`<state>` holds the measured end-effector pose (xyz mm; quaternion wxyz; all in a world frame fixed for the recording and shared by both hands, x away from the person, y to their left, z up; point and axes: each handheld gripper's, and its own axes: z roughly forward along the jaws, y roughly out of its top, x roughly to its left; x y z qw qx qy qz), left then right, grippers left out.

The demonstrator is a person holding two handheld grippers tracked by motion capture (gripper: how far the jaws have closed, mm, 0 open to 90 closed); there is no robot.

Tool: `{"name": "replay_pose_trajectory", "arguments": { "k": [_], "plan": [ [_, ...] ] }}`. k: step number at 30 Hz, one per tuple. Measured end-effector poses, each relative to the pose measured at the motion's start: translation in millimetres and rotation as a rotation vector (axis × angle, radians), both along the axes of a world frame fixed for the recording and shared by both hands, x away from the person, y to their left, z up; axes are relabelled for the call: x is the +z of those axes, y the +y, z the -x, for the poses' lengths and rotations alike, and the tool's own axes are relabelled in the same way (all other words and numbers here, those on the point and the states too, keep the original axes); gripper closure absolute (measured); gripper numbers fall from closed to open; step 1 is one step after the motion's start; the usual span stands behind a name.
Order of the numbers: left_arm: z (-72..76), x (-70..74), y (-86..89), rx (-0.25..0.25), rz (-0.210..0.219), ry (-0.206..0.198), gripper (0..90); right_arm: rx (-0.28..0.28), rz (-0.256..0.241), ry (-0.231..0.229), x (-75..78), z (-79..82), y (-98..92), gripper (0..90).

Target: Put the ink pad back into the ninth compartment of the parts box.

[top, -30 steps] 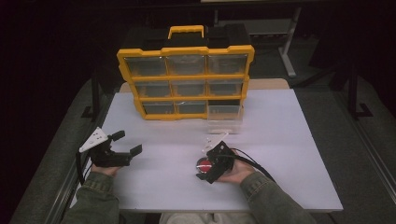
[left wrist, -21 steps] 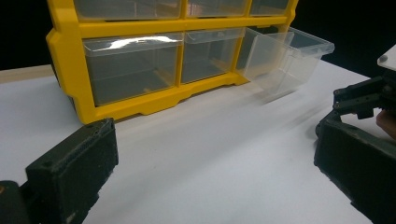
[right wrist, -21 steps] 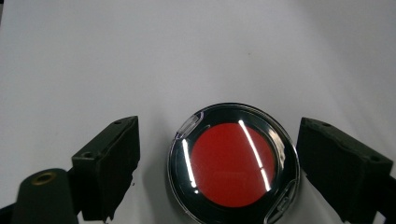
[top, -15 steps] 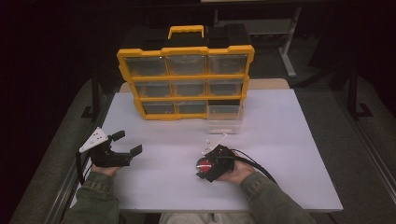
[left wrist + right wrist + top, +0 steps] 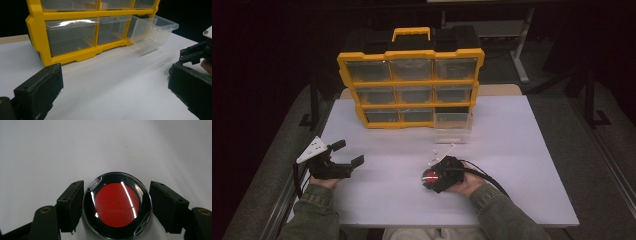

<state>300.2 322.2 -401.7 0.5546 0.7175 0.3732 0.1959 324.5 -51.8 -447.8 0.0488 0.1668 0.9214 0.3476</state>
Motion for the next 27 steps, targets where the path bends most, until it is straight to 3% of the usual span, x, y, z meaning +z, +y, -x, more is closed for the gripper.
{"name": "replay_pose_trajectory", "arguments": {
  "k": [12,27],
  "plan": [
    [-0.3,-0.3,-0.1,0.002,-0.002,0.002,0.0,-0.026,-0.033,0.02,4.7,-2.3,-3.4,28.8],
    [-0.5,-0.3,-0.1,0.003,-0.004,0.004,0.0,-0.04,-0.068,0.028,23.5,-4.0,-8.7,28.7]
  ]
}}
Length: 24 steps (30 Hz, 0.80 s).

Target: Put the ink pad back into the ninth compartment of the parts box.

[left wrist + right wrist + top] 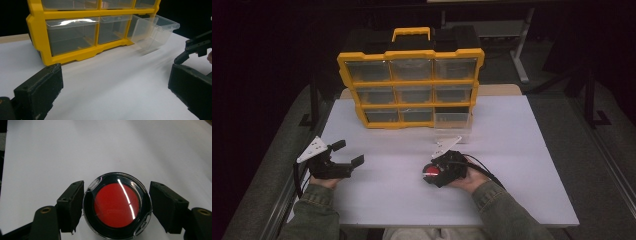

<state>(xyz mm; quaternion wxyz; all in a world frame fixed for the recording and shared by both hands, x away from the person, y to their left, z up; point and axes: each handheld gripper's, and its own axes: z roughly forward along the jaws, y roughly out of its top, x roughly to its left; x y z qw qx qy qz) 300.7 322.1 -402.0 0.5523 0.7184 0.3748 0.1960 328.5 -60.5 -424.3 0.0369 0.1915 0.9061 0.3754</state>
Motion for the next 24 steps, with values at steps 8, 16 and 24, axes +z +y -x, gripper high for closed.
{"name": "replay_pose_trajectory", "arguments": {
  "k": [8,16,24],
  "plan": [
    [0.0,0.0,-0.2,0.002,0.004,0.0,0.0,0.007,-0.008,-0.005,13.6,-2.7,-0.3,28.7],
    [-0.1,0.0,0.0,0.005,0.009,0.001,0.0,0.015,-0.004,-0.025,29.9,-6.7,0.5,28.8],
    [-0.3,-0.1,-0.2,0.003,0.007,0.001,0.0,0.013,-0.015,-0.032,41.3,-10.3,-1.8,28.8]
  ]
}}
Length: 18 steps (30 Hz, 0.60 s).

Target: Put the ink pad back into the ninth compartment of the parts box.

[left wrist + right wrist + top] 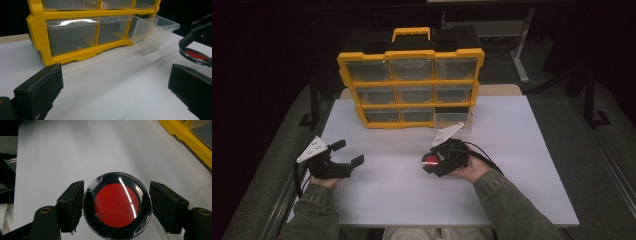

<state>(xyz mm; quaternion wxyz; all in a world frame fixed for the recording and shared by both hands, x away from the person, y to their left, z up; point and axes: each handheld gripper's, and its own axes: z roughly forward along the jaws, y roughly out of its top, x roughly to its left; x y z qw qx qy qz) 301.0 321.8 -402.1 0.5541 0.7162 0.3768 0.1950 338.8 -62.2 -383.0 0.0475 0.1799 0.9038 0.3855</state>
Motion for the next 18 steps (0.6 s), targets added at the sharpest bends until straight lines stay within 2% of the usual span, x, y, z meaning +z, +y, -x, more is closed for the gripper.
{"name": "replay_pose_trajectory", "arguments": {
  "k": [18],
  "plan": [
    [-0.4,-0.3,-0.4,0.0,0.0,0.002,0.0,-0.009,-0.007,-0.033,20.9,-9.4,-1.6,28.8]
  ]
}}
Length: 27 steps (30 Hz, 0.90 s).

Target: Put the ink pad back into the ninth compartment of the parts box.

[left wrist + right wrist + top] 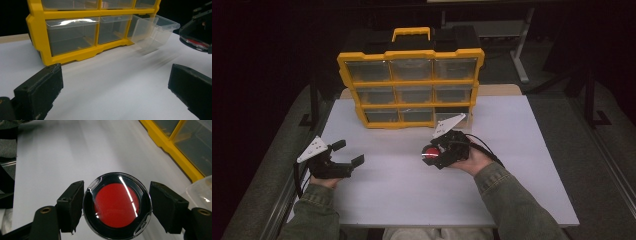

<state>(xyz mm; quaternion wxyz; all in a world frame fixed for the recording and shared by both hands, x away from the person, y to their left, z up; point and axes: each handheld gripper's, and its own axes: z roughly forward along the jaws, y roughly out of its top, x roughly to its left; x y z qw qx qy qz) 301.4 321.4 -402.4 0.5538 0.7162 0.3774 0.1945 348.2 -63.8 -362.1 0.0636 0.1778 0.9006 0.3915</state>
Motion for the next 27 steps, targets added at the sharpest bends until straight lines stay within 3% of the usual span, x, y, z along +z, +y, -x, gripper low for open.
{"name": "replay_pose_trajectory", "arguments": {
  "k": [27],
  "plan": [
    [-1.0,-0.6,-0.7,-0.003,-0.007,0.001,0.0,-0.056,-0.018,-0.039,27.4,-27.4,-8.1,28.7]
  ]
}}
